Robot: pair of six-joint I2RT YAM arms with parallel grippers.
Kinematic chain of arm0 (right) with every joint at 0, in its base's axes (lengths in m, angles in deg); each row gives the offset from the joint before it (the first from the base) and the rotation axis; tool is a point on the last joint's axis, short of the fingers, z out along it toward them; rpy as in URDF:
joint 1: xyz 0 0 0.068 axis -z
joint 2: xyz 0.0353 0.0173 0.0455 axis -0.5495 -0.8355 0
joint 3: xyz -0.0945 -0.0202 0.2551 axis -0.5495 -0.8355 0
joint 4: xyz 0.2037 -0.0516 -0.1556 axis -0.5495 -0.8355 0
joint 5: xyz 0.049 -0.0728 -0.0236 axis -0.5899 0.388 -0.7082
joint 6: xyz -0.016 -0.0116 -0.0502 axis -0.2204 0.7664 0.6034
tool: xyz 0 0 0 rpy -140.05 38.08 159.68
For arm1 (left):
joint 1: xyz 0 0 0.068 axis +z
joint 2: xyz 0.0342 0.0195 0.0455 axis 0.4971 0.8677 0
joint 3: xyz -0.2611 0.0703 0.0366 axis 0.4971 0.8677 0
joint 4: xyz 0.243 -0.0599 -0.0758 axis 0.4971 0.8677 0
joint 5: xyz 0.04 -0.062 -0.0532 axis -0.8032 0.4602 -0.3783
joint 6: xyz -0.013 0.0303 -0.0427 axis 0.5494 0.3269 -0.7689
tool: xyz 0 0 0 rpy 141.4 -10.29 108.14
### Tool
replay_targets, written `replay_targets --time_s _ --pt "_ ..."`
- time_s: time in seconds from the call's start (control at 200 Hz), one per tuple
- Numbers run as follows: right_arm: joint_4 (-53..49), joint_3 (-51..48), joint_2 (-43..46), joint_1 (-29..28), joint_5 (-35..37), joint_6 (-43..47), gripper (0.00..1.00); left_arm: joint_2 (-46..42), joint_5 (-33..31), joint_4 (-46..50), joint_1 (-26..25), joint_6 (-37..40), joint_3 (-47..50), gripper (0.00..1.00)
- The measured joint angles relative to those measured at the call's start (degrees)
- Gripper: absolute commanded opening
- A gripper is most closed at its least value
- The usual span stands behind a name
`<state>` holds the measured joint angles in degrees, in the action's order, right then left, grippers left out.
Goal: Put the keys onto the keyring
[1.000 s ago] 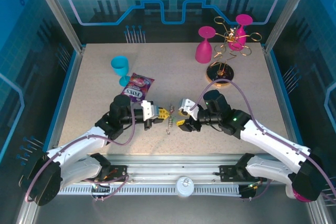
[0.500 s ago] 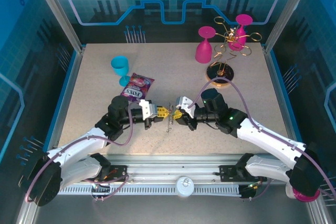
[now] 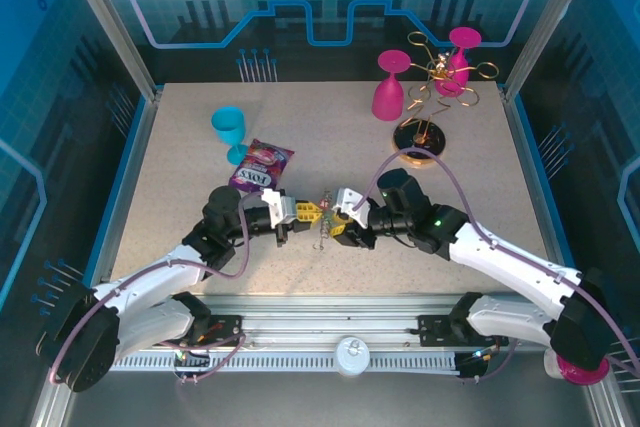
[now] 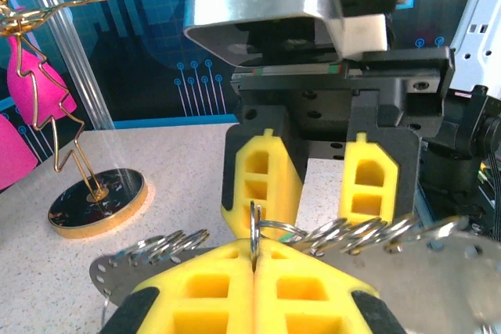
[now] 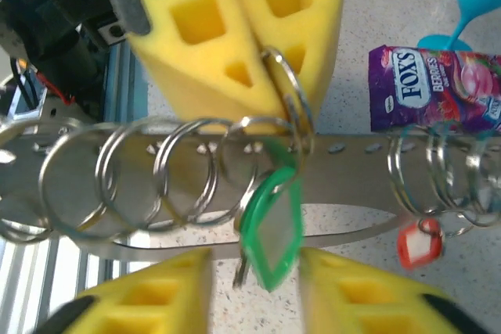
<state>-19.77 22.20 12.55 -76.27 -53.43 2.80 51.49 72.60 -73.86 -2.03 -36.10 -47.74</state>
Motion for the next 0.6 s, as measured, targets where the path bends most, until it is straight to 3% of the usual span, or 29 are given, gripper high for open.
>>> replay_targets --time_s 0.205,0.595 --pt "-0.79 0.07 6.40 7.32 -4.37 1.46 0.38 0.00 0.28 -0.50 0.00 0.11 0.00 0.00" --pt "8.31 0.83 -1.03 6.62 -12.92 2.25 0.27 0.20 1.60 -0.44 0.00 0.22 0.00 0.00"
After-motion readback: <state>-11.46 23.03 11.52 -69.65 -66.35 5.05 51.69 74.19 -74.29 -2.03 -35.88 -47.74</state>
